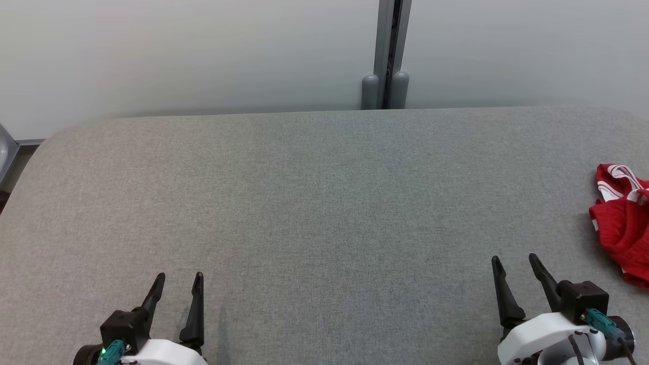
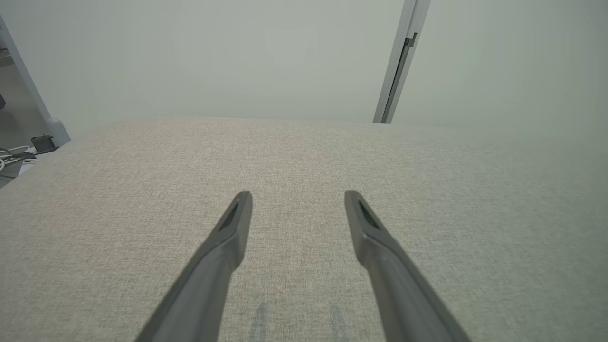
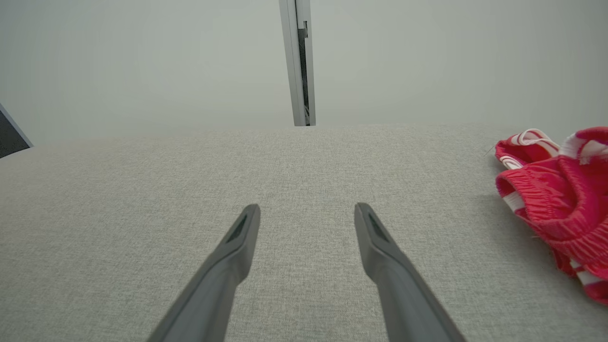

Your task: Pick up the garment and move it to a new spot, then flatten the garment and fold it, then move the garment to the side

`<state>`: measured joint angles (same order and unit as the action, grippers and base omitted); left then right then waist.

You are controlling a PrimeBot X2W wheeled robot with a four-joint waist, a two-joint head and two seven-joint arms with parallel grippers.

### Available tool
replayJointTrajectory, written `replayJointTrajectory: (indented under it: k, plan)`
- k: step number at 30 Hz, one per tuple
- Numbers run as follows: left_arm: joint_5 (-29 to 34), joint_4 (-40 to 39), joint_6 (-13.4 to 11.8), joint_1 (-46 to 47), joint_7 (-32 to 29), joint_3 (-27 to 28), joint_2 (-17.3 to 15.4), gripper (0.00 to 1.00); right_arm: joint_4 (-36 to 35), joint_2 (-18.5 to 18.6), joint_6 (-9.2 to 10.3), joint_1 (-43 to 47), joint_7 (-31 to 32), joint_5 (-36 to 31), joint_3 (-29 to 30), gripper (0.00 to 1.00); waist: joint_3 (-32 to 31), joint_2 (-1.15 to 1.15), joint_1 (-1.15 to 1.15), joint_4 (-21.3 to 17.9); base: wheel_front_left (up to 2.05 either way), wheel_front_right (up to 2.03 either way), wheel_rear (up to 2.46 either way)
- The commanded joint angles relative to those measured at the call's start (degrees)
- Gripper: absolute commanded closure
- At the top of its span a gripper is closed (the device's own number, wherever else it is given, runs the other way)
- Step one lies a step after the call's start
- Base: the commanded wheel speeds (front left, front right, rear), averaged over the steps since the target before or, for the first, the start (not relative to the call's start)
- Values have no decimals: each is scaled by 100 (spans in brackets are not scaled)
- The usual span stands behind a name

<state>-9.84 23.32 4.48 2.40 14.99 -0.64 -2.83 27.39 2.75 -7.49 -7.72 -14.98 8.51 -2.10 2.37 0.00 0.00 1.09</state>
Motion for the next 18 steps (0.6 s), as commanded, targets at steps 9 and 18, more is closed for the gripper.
replayJointTrajectory:
  k: [9, 18]
  plan:
    - [-326, 157, 108, -50, -2, -50, 1, 100, -29, -4, 0, 9, 0, 1, -24, 100, -23, 0, 0, -11, 0, 0, 0]
    - [-848, 318, 120, -98, -211, 30, 58, 100, 107, -69, 0, 133, 207, 550, 67, 100, -33, 0, 0, -15, 0, 0, 0]
